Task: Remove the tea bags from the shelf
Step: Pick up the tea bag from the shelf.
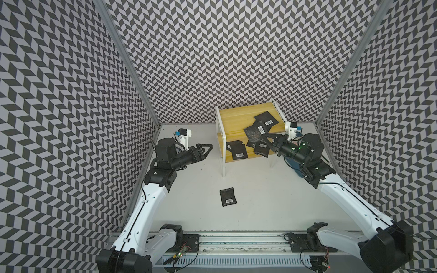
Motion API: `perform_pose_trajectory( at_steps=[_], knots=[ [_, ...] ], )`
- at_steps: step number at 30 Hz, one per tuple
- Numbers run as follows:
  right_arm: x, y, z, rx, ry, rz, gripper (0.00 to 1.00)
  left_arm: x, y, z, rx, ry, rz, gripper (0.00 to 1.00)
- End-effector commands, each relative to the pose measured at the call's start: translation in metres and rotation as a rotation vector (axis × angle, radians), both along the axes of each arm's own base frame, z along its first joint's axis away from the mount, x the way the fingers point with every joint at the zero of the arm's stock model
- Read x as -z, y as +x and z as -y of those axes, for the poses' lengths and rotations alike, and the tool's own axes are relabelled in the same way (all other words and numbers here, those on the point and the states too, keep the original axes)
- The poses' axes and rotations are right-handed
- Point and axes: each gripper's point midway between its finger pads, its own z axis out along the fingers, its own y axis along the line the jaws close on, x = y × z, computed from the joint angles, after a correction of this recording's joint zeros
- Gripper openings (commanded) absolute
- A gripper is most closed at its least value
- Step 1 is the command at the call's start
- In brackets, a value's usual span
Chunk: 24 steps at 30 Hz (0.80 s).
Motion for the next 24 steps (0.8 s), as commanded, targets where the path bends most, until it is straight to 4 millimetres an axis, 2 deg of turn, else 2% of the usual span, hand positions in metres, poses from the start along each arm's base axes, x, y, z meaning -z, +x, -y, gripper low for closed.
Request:
perform_pose_trajectory(
  at_steps=[1, 7, 24],
  knots=[
    [-0.016, 0.0, 0.0, -0.009, 0.016, 0.046, 0.02, -0.008, -0.004, 0.001, 0.01, 0.0, 0.044, 0.74],
    [-0.022, -0.004, 0.0, -0.023, 0.012, 0.065, 0.0, -0.009, -0.004, 0.001, 0.009, -0.002, 0.047, 0.74],
    [-0.055, -0.021, -0.006, -0.118, 0.022, 0.163, 0.0, -0.007, -0.004, 0.001, 0.007, 0.001, 0.044, 0.74]
  ],
)
